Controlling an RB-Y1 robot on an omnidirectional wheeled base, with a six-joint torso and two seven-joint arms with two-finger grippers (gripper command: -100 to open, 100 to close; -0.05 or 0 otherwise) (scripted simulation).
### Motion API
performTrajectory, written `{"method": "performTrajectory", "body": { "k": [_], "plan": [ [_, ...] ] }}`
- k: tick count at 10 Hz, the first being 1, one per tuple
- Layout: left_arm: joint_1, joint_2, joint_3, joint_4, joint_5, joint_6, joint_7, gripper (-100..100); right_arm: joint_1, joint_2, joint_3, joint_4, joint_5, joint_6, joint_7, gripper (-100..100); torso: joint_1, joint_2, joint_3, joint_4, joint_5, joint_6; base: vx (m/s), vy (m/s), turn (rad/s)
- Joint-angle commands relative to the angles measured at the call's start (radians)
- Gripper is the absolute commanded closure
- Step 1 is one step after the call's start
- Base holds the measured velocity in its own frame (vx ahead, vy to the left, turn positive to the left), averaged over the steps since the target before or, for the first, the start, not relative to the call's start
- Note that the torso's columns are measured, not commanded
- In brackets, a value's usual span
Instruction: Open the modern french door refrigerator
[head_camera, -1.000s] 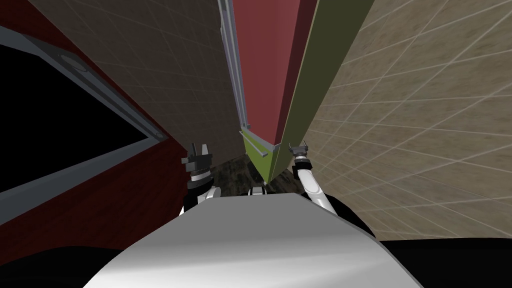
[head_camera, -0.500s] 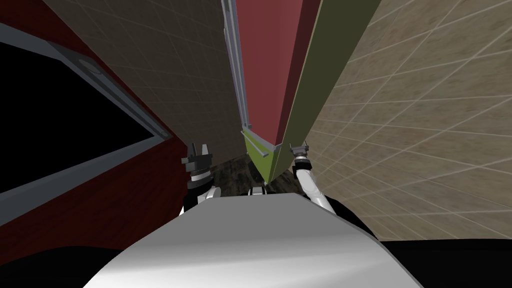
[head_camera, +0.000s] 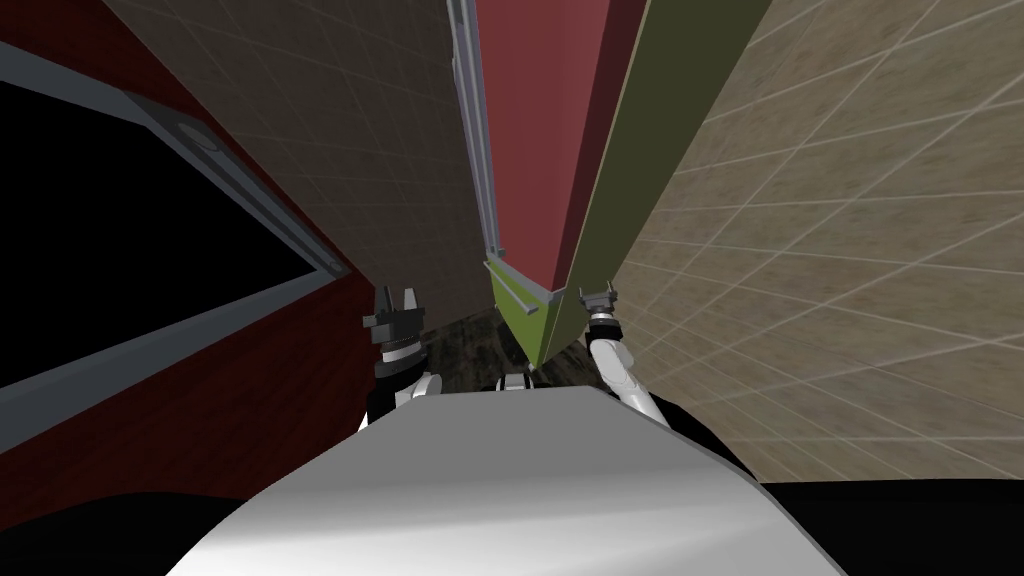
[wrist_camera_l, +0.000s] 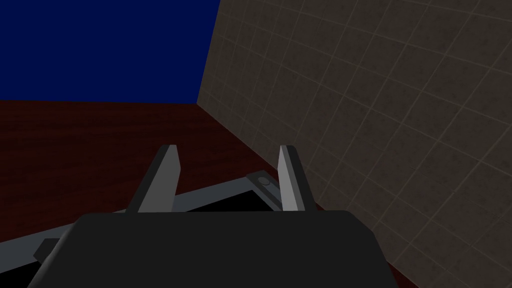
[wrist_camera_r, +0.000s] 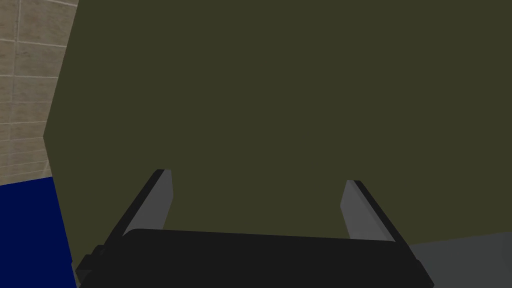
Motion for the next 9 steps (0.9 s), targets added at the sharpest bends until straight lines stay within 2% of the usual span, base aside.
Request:
{"method": "performTrajectory", "body": {
  "k": [1, 2, 5, 6, 9],
  "plan": [
    [0.0, 0.0, 0.0, 0.0, 0.0, 0.0, 0.0, 0, -0.001, 0.001, 0.0, 0.004, 0.075, 0.005, -0.002, -100, 0.0, 0.0, 0.0, 0.0, 0.0, 0.0, -0.001, -0.004, -0.015],
    [0.0, 0.0, 0.0, 0.0, 0.0, 0.0, 0.0, 0, -0.006, 0.004, -0.001, 0.034, 0.107, 0.033, -0.014, -100, 0.001, 0.0, 0.0, 0.0, 0.0, 0.0, -0.005, -0.01, 0.152],
    [0.0, 0.0, 0.0, 0.0, 0.0, 0.0, 0.0, 0, -0.006, 0.004, -0.001, 0.034, 0.196, 0.033, -0.014, -100, 0.001, 0.0, 0.0, 0.0, 0.0, 0.0, -0.002, -0.01, 0.016],
    [0.0, 0.0, 0.0, 0.0, 0.0, 0.0, 0.0, 0, -0.01, 0.009, -0.001, 0.064, 0.227, 0.058, -0.028, -100, 0.001, 0.0, 0.0, 0.0, 0.0, 0.0, -0.005, -0.011, 0.137],
    [0.0, 0.0, 0.0, 0.0, 0.0, 0.0, 0.0, 0, -0.01, 0.009, -0.001, 0.064, 0.314, 0.058, -0.028, -100, 0.001, 0.0, 0.0, 0.0, 0.0, 0.0, -0.002, -0.009, 0.023]
  ]
}}
